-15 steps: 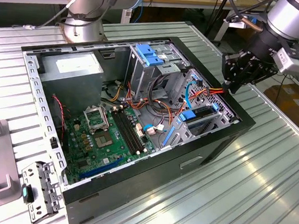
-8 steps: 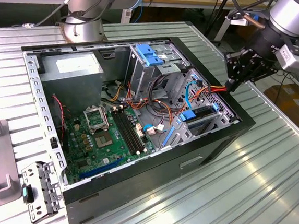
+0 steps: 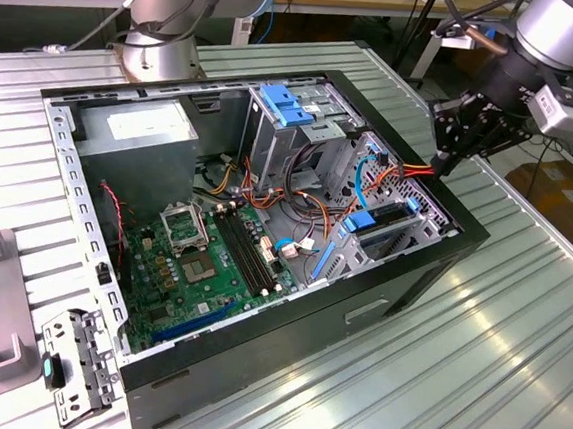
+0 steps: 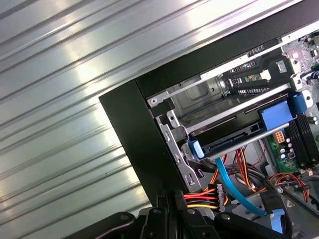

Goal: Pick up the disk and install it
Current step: 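Insert the first disk wire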

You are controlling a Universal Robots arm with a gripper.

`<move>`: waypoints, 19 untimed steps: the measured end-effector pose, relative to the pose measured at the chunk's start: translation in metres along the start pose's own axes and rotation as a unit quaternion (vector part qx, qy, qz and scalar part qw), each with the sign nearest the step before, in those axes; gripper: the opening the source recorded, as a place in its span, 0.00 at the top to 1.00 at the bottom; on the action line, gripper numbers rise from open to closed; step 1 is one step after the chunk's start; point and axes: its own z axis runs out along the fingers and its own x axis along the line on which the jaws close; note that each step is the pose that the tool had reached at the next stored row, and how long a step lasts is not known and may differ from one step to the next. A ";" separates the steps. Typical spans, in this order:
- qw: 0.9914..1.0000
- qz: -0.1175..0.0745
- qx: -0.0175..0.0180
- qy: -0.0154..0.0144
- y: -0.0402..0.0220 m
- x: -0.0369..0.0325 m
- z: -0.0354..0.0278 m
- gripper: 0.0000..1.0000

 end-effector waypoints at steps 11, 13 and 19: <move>1.000 0.017 0.000 0.002 0.0003 -0.0007 0.0001 0.84; 1.000 0.017 0.000 0.002 0.0004 -0.0008 0.0002 0.84; 1.000 0.017 0.000 0.002 0.0025 -0.0052 -0.0001 0.84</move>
